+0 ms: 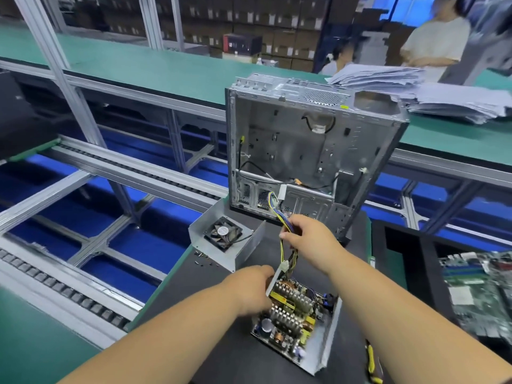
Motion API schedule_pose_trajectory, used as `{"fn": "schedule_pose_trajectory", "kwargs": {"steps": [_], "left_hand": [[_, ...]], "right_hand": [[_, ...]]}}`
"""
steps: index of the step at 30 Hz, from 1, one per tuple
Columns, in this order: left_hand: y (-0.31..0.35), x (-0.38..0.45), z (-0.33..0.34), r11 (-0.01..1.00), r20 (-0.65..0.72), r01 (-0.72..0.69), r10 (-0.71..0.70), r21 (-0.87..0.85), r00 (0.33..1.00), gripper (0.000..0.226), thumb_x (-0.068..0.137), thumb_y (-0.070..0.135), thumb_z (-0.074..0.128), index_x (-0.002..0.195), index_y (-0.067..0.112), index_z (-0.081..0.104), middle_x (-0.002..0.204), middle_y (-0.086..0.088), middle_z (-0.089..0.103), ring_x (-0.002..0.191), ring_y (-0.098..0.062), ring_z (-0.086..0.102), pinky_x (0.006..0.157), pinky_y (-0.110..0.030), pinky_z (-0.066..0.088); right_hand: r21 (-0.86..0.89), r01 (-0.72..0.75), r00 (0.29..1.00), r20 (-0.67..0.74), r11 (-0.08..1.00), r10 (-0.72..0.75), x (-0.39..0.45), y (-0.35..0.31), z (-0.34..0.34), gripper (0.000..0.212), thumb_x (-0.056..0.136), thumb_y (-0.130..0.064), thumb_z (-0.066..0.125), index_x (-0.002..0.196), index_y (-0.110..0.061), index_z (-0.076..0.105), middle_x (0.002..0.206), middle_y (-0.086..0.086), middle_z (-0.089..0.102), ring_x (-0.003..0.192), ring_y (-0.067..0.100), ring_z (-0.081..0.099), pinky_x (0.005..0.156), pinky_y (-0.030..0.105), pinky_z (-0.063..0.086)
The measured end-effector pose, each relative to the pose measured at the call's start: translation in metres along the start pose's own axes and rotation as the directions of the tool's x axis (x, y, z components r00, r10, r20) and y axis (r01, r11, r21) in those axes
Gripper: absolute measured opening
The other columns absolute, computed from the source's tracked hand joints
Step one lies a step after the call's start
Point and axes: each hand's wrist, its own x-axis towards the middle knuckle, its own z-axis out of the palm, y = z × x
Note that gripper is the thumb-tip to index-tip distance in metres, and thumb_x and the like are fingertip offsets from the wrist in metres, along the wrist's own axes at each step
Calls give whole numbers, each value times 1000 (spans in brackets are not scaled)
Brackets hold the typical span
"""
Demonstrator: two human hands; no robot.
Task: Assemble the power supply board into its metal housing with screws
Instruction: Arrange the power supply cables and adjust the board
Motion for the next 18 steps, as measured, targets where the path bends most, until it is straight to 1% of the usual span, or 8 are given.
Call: {"fn": "schedule_pose_trajectory", "kwargs": {"steps": [3, 5, 8, 10, 12, 14, 16, 18], "left_hand": [[5, 3, -3, 999, -23, -18, 19, 42, 1000, 50, 73, 19, 62, 120, 36, 56, 106, 6, 69, 97, -21, 65, 85, -39, 55], [8, 6, -6, 997, -22, -43, 44, 65, 999, 56, 75, 18, 58, 124, 44, 57, 107, 10, 71, 98, -18, 66, 85, -37, 56], [11, 13, -11, 994, 27, -90, 88, 64, 996, 62, 81, 14, 51, 124, 59, 52, 109, 13, 71, 94, -16, 66, 83, -36, 57], [14, 19, -13, 986, 43, -135, 131, 103, 990, 67, 84, 9, 49, 123, 64, 47, 114, 14, 70, 94, -15, 66, 83, -34, 56], [16, 26, -14, 962, 50, -195, 189, 191, 981, 70, 85, 4, 48, 123, 63, 49, 119, 14, 68, 100, -15, 64, 87, -33, 54], [18, 33, -16, 924, 56, -260, 255, 280, 965, 67, 85, 2, 49, 124, 57, 56, 121, 11, 66, 107, -18, 61, 91, -31, 50], [24, 43, -15, 891, 50, -302, 303, 339, 952, 54, 86, 6, 55, 122, 46, 64, 120, 6, 67, 111, -24, 60, 88, -29, 46], [33, 50, -12, 841, 45, -307, 321, 445, 946, 40, 86, 13, 61, 115, 39, 69, 115, 3, 68, 109, -27, 61, 81, -28, 41]], "right_hand": [[0, -22, 1000, -10, 1000, 22, -9, 10, -10, 10, 92, -24, 65, 82, -25, 61, 76, -2, 66, 75, 19, 65, 74, 34, 52], [6, -42, 999, -20, 999, 42, -16, 16, -16, 10, 92, -24, 64, 83, -26, 61, 78, -1, 66, 76, 19, 63, 73, 34, 52], [-47, -61, 998, -22, 997, 60, -25, 24, -23, 8, 94, -26, 62, 86, -26, 60, 80, -1, 65, 77, 18, 61, 73, 34, 50], [-83, -76, 997, -32, 994, 74, -30, 30, -26, 8, 94, -27, 61, 86, -27, 59, 79, -5, 62, 74, 14, 58, 68, 31, 47], [-108, -96, 995, -41, 989, 92, -35, 35, -27, 8, 93, -28, 62, 86, -28, 59, 78, -9, 60, 72, 10, 55, 61, 26, 41], [-116, -119, 993, -33, 986, 116, -40, 40, -28, 6, 92, -29, 63, 88, -29, 59, 81, -9, 61, 73, 10, 55, 59, 23, 37], [-86, -151, 988, 5, 985, 152, -45, 46, -29, 11, 87, -29, 69, 92, -30, 59, 85, -9, 63, 75, 11, 57, 60, 21, 40], [16, -201, 977, 80, 979, 199, -50, 51, -30, 24, 82, -21, 74, 98, -30, 60, 89, 1, 66, 73, 18, 59, 65, 27, 49]]}}
